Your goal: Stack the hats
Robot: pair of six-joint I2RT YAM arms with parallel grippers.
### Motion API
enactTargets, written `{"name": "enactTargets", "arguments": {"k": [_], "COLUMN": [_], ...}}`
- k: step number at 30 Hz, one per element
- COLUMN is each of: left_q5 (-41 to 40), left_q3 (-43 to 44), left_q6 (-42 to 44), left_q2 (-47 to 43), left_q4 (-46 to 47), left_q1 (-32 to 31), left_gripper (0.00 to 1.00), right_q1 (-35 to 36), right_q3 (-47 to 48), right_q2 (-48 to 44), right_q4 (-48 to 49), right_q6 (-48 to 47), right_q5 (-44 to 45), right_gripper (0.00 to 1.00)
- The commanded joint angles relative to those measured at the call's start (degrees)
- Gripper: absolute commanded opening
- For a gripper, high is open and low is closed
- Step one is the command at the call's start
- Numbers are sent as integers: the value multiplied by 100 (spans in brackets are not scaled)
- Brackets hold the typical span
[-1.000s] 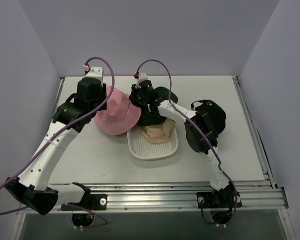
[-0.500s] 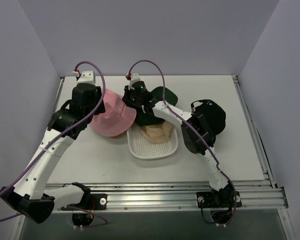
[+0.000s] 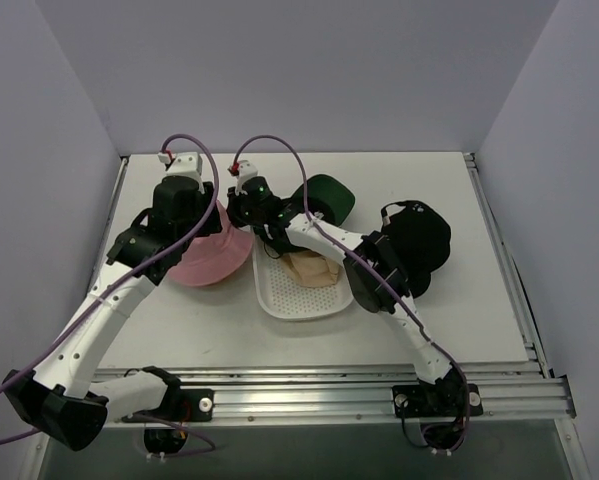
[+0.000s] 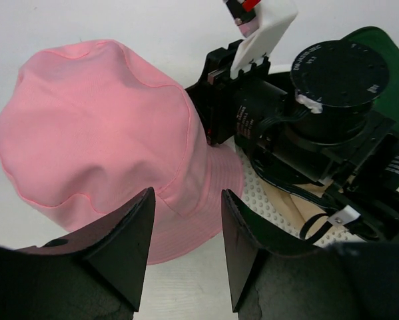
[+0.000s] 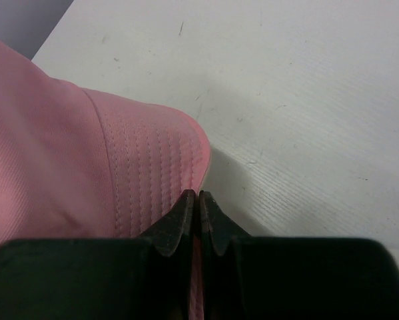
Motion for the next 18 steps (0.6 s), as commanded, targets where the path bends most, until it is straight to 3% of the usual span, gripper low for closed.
{"name": "enactTargets", "arguments": {"k": [1,12,14,18], "left_q5": [372,364,259,100], "left_q3": [-23,-559,-664,-849], "left_q6": [-21,-231,-380,-504], "left_q2": [-27,-176,-220,-273], "left_q4": [660,880,862,836], "left_q1": [33,24,24,24], "left_gripper": [53,53,53,53], "right_q1": [-4,31,23,-4], "right_q3": [253,60,-2,-378], "right_q2": [81,-146,-305,-981], "right_q4": [-25,19,-24,-60], "right_q6": [22,-136,-163,-259], "right_q5": [3,21,56,249], "right_gripper": [0,0,4,23]}}
